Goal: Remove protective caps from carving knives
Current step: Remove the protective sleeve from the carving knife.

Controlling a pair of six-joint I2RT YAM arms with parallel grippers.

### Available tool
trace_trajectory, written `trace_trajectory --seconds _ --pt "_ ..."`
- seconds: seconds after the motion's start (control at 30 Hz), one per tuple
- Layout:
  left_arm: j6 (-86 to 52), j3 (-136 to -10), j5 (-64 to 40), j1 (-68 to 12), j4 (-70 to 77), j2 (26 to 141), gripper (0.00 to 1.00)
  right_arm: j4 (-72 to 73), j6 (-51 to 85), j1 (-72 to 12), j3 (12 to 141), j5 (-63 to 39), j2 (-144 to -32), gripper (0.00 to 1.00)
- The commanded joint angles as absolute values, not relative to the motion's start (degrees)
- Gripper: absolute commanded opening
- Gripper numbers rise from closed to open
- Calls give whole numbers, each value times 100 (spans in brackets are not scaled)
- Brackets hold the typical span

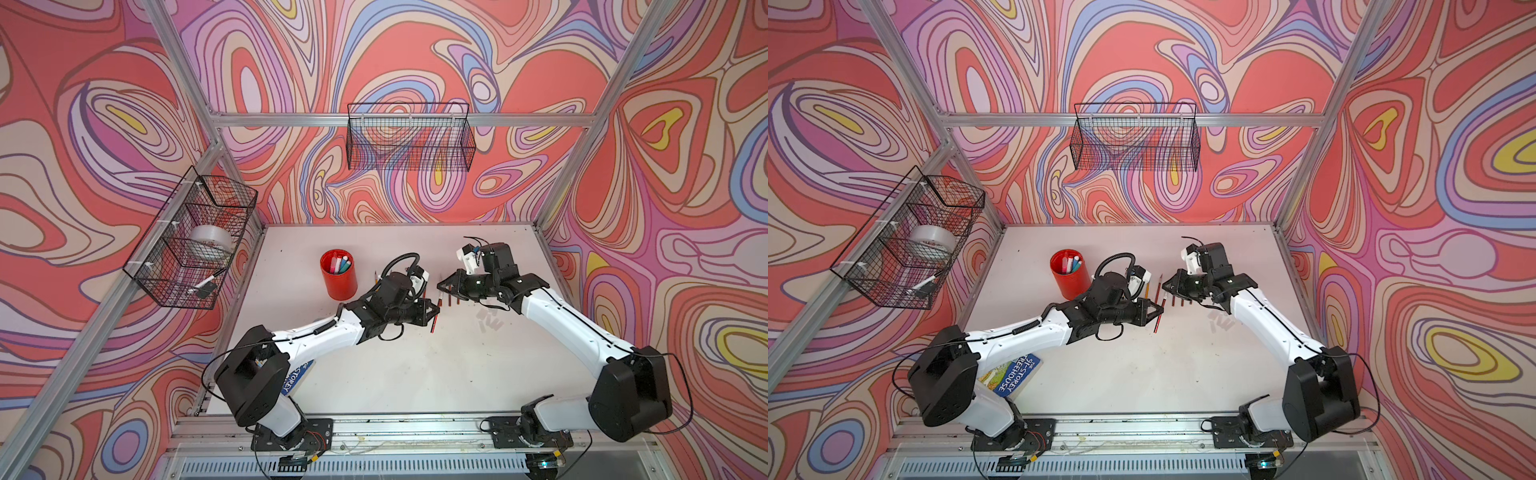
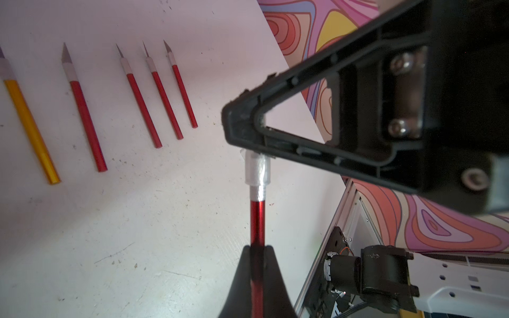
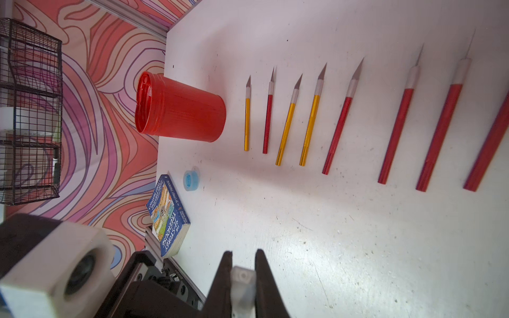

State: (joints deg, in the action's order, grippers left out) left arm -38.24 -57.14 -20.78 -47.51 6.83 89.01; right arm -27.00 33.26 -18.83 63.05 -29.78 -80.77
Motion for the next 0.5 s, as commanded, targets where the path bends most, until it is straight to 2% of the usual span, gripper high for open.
trace_trajectory --seconds 0.0,0.47 --pt "-3893 -5517 -2239 -4773 675 8889 0 -2711 3149 -1761 6747 -2558 -8306 0" --pt "-3926 -5405 -2370 -4779 809 9069 0 -2672 3243 -1318 7334 -2922 -8849 0"
